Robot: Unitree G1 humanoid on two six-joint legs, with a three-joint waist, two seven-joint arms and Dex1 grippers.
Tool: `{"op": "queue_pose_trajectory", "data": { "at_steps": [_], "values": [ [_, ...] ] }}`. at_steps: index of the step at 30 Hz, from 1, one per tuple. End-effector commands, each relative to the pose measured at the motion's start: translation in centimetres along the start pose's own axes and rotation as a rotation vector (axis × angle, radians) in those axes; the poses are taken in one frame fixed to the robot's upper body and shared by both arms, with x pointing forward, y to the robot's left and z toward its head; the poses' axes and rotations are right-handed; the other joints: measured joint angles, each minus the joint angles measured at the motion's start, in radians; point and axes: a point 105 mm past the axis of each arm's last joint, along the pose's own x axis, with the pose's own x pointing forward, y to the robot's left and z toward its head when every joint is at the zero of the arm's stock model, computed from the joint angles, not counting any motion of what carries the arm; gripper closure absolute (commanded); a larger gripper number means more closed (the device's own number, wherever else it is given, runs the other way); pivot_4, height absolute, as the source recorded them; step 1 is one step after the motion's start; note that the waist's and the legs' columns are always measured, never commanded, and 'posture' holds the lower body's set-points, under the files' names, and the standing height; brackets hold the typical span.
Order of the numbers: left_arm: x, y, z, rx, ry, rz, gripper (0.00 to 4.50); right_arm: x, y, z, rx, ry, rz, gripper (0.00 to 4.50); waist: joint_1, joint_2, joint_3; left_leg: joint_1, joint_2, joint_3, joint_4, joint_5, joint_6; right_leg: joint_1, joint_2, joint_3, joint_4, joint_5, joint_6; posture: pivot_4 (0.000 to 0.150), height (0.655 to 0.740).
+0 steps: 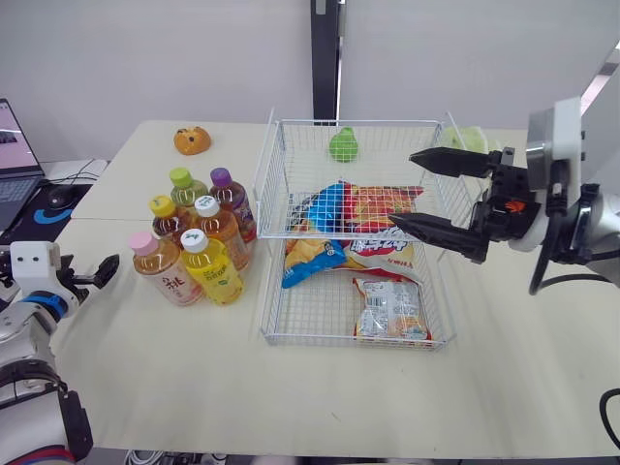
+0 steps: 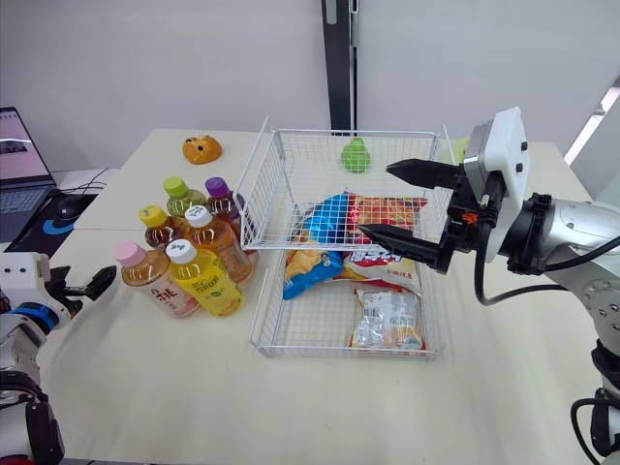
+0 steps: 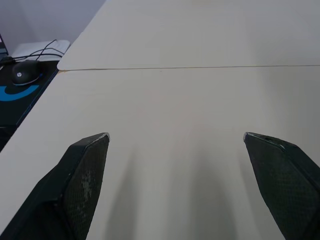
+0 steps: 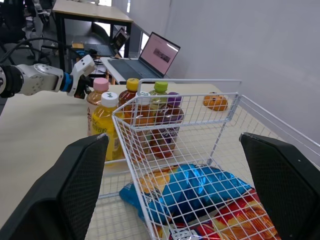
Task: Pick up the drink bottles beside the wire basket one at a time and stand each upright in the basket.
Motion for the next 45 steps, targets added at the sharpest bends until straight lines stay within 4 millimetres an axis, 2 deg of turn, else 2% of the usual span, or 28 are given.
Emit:
{"op": "queue_pose_trajectory", "data": {
  "at_steps": [1,5,9,14,17,20,24,27,29,35,41,45],
  "values": [
    [-0.9,1.2,1.3,0.028,-0.081,0.041,0.02,0.2,1.4,1.3,0.03,-0.059,0.086,0.0,0.0,0.0,0.0,0.0,0.0,0.0,0.0,0.0,0.0,0.0,0.0,0.0,0.0,0.0,0.0,0.15,0.74],
    [-1.9,2.0,0.9,0.015,-0.071,0.061,0.02,0.2,3.0,1.7,0.087,-0.069,0.193,0.0,-0.003,0.0,0.0,0.0,0.0,0.0,0.0,0.0,0.0,0.0,0.0,0.0,0.0,0.0,0.0,0.15,0.74],
    [-2.5,2.4,1.6,-0.008,-0.095,0.039,0.02,0.4,3.2,2.2,0.107,-0.088,0.217,0.0,-0.002,0.0,0.0,0.0,0.0,0.0,0.0,0.0,0.0,0.0,0.0,0.0,0.0,0.0,0.0,0.15,0.74],
    [-3.5,2.7,4.1,-0.021,-0.179,-0.002,0.02,0.6,2.6,2.3,0.105,-0.098,0.202,0.0,-0.002,-0.001,0.0,0.0,0.0,0.0,0.0,0.0,0.0,0.0,0.0,0.0,0.0,0.0,0.0,0.15,0.74],
    [-5.5,2.7,6.5,-0.016,-0.24,-0.075,0.02,0.8,2.5,2.3,0.102,-0.099,0.199,0.0,-0.007,-0.002,0.001,0.0,0.0,0.0,0.0,0.0,0.001,0.0,0.0,0.0,-0.001,0.0,0.0,0.15,0.74],
    [-7.8,0.4,7.7,0.022,-0.229,-0.213,0.02,0.9,2.3,2.1,0.098,-0.086,0.209,0.0,-0.014,-0.001,0.001,0.0,0.001,0.0,-0.001,-0.001,0.001,0.001,0.0,0.0,-0.003,0.0,0.0,0.15,0.74],
    [-12.1,-3.1,9.5,-0.005,-0.213,-0.338,0.02,1.1,1.9,1.8,0.101,-0.074,0.235,0.0,-0.021,0.001,0.003,0.002,0.001,0.0,-0.002,-0.002,0.004,0.006,0.0,0.0,-0.007,0.0,0.0,0.15,0.74],
    [-14.9,-5.4,9.6,-0.003,-0.188,-0.373,0.02,1.4,1.7,1.8,0.108,-0.076,0.265,0.0,-0.02,0.002,0.004,0.003,0.001,0.0,-0.002,-0.003,0.005,0.007,0.0,0.0,-0.011,0.002,0.0,0.15,0.74],
    [-15.7,-6.1,9.7,-0.002,-0.193,-0.36,0.02,1.7,1.7,1.8,0.118,-0.082,0.291,0.0,-0.019,0.003,0.004,0.003,0.001,0.0,-0.001,-0.003,0.005,0.008,0.0,0.0,-0.012,0.002,0.0,0.15,0.74],
    [-16.1,-7.8,9.9,0.016,-0.22,-0.33,0.02,2.5,1.6,1.6,0.126,-0.086,0.356,0.0,0.004,0.004,0.004,0.003,0.001,-0.001,-0.001,-0.004,0.007,0.008,0.0,-0.002,-0.011,0.003,-0.001,0.15,0.74],
    [-14.3,-8.4,10.2,0.047,-0.226,-0.346,0.02,2.9,1.6,1.6,0.106,-0.082,0.386,0.0,0.006,0.004,0.005,0.003,0.001,-0.001,-0.001,-0.002,0.004,0.008,0.0,-0.002,-0.012,0.003,-0.001,0.15,0.74],
    [-13.0,-9.1,9.7,0.071,-0.216,-0.387,0.02,2.8,1.6,1.8,0.097,-0.082,0.383,0.0,0.003,0.005,0.005,0.003,0.001,0.0,-0.001,-0.002,0.004,0.008,0.0,-0.002,-0.012,0.003,-0.001,0.15,0.74]
  ]
}}
